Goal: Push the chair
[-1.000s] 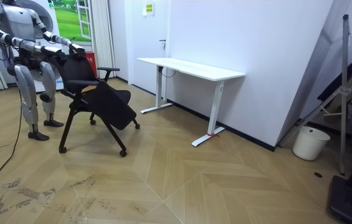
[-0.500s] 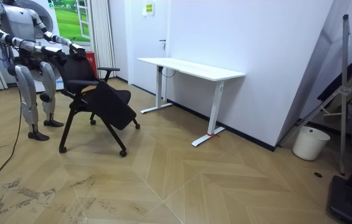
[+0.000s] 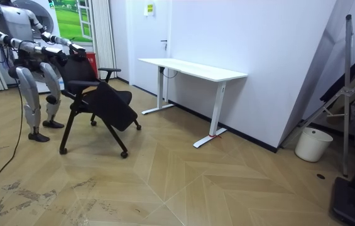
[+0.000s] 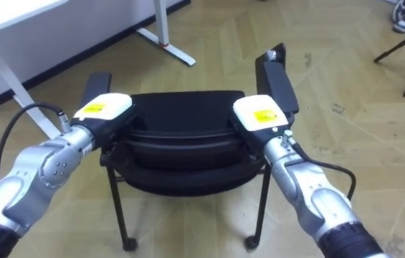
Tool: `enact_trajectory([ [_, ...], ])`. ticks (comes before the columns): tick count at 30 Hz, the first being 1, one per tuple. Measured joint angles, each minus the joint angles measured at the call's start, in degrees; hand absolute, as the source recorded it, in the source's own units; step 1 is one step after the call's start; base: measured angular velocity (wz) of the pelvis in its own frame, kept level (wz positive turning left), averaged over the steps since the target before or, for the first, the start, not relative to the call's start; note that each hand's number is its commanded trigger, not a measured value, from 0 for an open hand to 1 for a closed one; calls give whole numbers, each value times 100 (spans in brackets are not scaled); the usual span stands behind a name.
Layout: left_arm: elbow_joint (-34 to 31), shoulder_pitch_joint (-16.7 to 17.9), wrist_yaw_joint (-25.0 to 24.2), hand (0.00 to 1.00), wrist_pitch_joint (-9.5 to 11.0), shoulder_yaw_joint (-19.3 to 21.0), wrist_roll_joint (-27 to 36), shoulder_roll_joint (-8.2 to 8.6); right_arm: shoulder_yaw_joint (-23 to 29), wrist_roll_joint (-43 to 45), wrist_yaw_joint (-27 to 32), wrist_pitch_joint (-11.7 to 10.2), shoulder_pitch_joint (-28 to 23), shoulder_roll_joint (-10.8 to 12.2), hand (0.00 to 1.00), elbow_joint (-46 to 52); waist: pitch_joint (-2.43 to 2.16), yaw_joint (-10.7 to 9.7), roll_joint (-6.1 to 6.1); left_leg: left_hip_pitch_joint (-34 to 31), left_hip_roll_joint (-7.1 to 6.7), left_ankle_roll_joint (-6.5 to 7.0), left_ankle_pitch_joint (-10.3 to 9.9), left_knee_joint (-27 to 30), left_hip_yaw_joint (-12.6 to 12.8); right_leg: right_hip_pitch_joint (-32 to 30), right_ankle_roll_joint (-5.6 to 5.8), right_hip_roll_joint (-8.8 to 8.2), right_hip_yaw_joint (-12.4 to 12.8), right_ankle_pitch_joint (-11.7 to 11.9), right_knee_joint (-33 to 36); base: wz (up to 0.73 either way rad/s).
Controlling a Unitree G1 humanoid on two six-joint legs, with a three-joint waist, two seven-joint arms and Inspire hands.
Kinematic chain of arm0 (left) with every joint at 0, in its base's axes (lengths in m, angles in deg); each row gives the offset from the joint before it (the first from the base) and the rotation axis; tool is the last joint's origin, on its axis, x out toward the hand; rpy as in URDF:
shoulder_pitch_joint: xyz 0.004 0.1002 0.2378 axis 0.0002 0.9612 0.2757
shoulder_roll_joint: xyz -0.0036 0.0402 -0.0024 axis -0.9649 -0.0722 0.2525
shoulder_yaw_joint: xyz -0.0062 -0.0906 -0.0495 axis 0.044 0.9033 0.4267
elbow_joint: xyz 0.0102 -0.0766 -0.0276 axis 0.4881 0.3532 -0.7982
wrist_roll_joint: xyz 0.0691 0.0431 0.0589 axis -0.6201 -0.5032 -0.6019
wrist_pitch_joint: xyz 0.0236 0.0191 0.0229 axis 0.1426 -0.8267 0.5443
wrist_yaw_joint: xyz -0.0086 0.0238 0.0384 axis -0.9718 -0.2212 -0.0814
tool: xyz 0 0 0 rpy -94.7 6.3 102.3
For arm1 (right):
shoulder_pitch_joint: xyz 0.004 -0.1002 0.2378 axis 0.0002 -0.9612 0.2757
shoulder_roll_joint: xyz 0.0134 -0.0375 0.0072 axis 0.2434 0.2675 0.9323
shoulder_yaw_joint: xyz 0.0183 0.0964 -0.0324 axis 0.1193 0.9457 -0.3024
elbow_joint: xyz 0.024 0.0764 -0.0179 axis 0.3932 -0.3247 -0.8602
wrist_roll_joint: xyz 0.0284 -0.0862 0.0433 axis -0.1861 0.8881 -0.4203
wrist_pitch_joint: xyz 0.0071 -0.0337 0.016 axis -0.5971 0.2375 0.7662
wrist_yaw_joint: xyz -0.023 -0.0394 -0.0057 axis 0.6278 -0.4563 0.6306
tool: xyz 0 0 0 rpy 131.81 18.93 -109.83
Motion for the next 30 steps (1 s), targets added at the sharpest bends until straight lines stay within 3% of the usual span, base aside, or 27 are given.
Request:
enact_trajectory([
  [2,58,1,-27,100,1,7,-14,0,0,1,-14,-75,-26,-5,100,4,15,5,133,-361,199,42,77,921,30,58,-89,58,-12,-124,173,2],
  [3,142,0,-32,100,10,10,-16,9,-5,-1,-16,-124,-31,5,100,-21,23,20,153,-571,295,66,321,1469,70,111,-134,76,-4,-244,308,8],
  [4,278,3,-26,100,80,19,-15,15,-15,-22,-23,-179,-44,10,100,-57,45,52,140,-871,306,149,638,1961,62,230,-163,85,84,-350,379,13],
  [5,334,6,-12,100,119,18,-12,27,-15,-36,-32,-220,-59,-14,100,-61,52,76,106,-980,255,181,597,2003,52,263,-175,74,90,-385,406,12],
  [6,349,3,-5,100,154,15,-9,50,-33,-53,-56,-255,-70,-108,100,26,30,111,120,-1216,60,267,365,1749,71,211,-194,44,107,-444,468,-11],
  [7,346,3,11,100,154,9,0,75,-34,-59,-58,-255,-73,-155,100,76,9,153,142,-1430,-129,280,347,1236,114,167,-197,28,193,-467,477,-25],
  [8,343,3,18,100,157,9,1,74,-34,-58,-45,-255,-73,-155,100,74,7,190,143,-1497,-226,271,353,899,139,167,-195,22,228,-476,472,-41],
  [9,326,4,8,100,172,9,-6,70,-34,-60,-37,-258,-78,-181,100,69,0,268,155,-1518,-363,256,419,47,170,179,-199,22,260,-512,460,-43],
  [10,326,6,-10,100,210,8,2,67,-34,-60,-32,-269,-106,-207,100,82,-45,354,181,-1479,-419,284,571,-803,118,223,-214,40,280,-585,462,-41],
  [11,323,6,-14,100,229,8,26,60,-33,-66,-13,-268,-128,-208,100,87,-67,384,179,-1479,-429,330,752,-1088,101,250,-205,59,324,-629,463,-41],
  [12,313,21,-23,100,255,7,37,56,-23,-69,31,-266,-195,-206,100,106,-138,463,146,-1428,-443,333,1122,-1281,122,295,-179,42,420,-721,451,-23],
  [13,243,19,-32,100,283,8,39,21,9,-68,46,-260,-232,-224,100,191,-180,443,136,-1349,-542,460,1351,-1376,131,339,-67,-21,447,-778,445,-18],
  [15,154,18,-10,100,289,9,103,-16,62,-72,93,-242,-266,-250,100,287,-187,447,54,-1262,-651,603,1430,-1349,258,420,51,-149,528,-858,432,-15],
  [18,63,-72,-3,100,303,10,133,-46,166,-65,129,-224,-233,-281,100,345,-184,436,-49,-1268,-866,773,1076,-1036,422,491,255,-449,519,-992,567,-13],
  [20,141,-161,-8,100,324,-9,203,-45,168,-64,174,-217,-181,-302,100,338,-154,375,-48,-1201,-930,892,808,-850,534,291,398,-655,343,-995,1324,-11],
  [21,177,-165,2,100,342,-16,209,-41,155,-70,173,-219,-173,-299,100,309,-119,390,-38,-1072,-936,921,628,-722,603,100,580,-789,306,-844,2042,-15],
  [22,201,-163,10,100,374,-16,209,-42,158,-73,171,-221,-216,-285,100,312,-96,366,-24,-955,-938,957,443,-602,613,-80,622,-889,299,-521,2701,-14],
  [23,203,-164,9,100,386,-16,208,-43,158,-73,170,-222,-246,-286,100,329,-88,346,-13,-899,-935,978,355,-557,600,-201,609,-931,303,-316,2988,-7],
  [25,226,-159,46,100,467,-23,215,-83,158,-127,151,-227,-331,-289,100,379,-66,278,45,-680,-906,1036,104,-530,564,-621,574,-1062,306,610,3865,-9],
  [26,221,-165,68,100,479,-23,216,-99,159,-142,150,-227,-336,-291,100,399,-73,280,57,-657,-905,1038,54,-530,558,-753,601,-1081,305,638,4040,-16],
  [28,236,-172,257,100,501,-68,247,-166,154,-216,151,-225,-329,-294,100,439,-43,250,117,-476,-883,1077,-62,-587,571,-1301,590,-1082,321,421,4382,-7],
  [30,279,-171,270,100,553,-76,246,-187,146,-246,148,-226,-404,-288,100,443,-35,243,124,-263,-875,1078,-179,-647,583,-1651,562,-1039,317,214,4155,-2],
])
